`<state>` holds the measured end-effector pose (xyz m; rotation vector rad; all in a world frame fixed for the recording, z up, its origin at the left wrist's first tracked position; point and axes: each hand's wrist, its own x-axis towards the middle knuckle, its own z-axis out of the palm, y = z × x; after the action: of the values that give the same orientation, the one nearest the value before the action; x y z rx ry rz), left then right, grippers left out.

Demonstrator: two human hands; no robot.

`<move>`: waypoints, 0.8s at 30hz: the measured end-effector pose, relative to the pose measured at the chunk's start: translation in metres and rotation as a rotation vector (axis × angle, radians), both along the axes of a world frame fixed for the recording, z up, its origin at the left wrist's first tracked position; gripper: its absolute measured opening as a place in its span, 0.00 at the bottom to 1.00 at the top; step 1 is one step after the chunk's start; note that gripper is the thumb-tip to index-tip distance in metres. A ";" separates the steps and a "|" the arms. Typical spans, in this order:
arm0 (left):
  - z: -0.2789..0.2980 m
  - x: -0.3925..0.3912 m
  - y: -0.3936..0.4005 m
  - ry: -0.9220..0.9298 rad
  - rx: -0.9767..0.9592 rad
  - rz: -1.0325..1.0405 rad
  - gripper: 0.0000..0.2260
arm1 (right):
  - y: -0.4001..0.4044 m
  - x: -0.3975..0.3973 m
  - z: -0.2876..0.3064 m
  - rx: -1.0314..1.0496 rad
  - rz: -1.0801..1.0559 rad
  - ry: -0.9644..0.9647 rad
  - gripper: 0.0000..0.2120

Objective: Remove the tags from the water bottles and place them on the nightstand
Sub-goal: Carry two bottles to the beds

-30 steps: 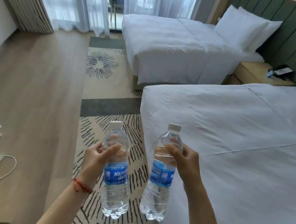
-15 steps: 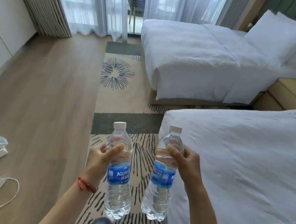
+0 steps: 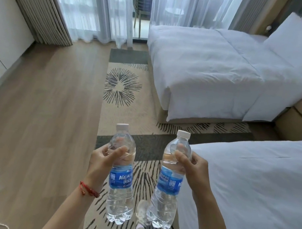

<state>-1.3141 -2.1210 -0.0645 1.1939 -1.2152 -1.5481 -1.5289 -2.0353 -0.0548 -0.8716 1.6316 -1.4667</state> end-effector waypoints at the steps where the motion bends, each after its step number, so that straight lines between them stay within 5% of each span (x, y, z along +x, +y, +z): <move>1: -0.002 -0.008 -0.014 0.004 0.005 0.008 0.24 | -0.015 -0.009 -0.001 -0.002 0.004 0.003 0.13; 10: 0.015 -0.103 -0.137 0.011 -0.008 -0.028 0.32 | -0.141 -0.101 0.009 -0.036 0.040 -0.015 0.16; 24: 0.010 -0.237 -0.293 -0.014 -0.030 -0.233 0.15 | -0.257 -0.211 0.006 -0.020 -0.162 0.001 0.17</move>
<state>-1.5512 -2.4138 -0.0550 1.0754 -1.4225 -1.6856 -1.7400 -2.2924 -0.0488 -0.7658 1.7239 -1.5954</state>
